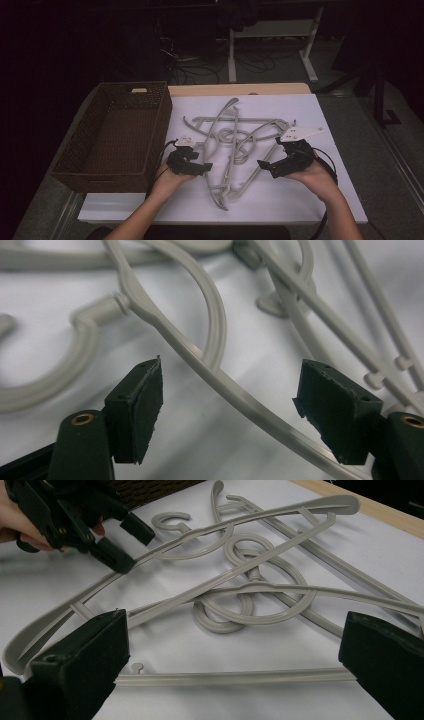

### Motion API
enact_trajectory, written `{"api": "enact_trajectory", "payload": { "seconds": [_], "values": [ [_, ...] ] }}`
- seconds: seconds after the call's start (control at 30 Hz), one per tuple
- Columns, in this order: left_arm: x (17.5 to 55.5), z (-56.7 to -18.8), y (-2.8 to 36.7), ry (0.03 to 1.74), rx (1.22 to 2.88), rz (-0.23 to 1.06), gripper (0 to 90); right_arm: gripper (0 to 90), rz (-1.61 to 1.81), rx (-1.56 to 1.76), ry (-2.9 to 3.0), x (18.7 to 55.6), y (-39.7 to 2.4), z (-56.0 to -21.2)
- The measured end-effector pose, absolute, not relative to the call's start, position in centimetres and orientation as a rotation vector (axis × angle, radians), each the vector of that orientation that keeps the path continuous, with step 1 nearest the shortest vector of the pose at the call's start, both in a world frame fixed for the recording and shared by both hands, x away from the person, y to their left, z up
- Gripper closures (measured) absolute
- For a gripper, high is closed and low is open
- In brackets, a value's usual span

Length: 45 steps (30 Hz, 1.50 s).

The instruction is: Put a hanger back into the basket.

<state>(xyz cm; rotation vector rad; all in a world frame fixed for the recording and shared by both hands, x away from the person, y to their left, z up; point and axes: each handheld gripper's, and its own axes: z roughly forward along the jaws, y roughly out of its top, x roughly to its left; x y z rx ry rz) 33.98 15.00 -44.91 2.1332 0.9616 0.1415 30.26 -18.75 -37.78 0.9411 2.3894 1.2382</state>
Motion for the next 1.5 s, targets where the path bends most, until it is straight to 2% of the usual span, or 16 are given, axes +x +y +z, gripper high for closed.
{"api": "enact_trajectory", "payload": {
  "seconds": [0.23, 0.47, 0.9, 1.2, 1.23, 1.33, 1.5],
  "values": [
    [34.0, -45.5, 14.1, 0.957, 2.183, 0.182, 28.4, 0.0, 1.240, 0.940, 2.390, 30.3, -18.8, -37.8],
    [33.9, -45.4, 13.5, 0.934, 2.246, 0.259, 39.6, 0.0, 1.236, 0.942, 2.391, 30.3, -18.8, -37.9],
    [35.2, -44.9, 14.1, 1.042, 2.234, 0.174, 53.6, 0.0, 1.234, 0.943, 2.393, 30.3, -18.7, -37.9],
    [35.7, -44.6, 14.0, 1.099, 2.245, 0.172, 59.9, 0.0, 1.229, 0.943, 2.395, 30.3, -18.6, -37.9],
    [35.7, -44.6, 14.1, 1.089, 2.261, 0.202, 68.5, 0.0, 1.231, 0.941, 2.393, 30.3, -18.6, -37.8],
    [35.8, -44.7, 14.4, 1.084, 2.257, 0.217, 77.7, 0.0, 1.237, 0.943, 2.388, 30.2, -18.7, -37.8],
    [35.9, -44.7, 14.6, 1.084, 2.249, 0.211, 80.2, 0.0, 1.237, 0.944, 2.389, 30.3, -18.7, -37.8]
  ]
}}
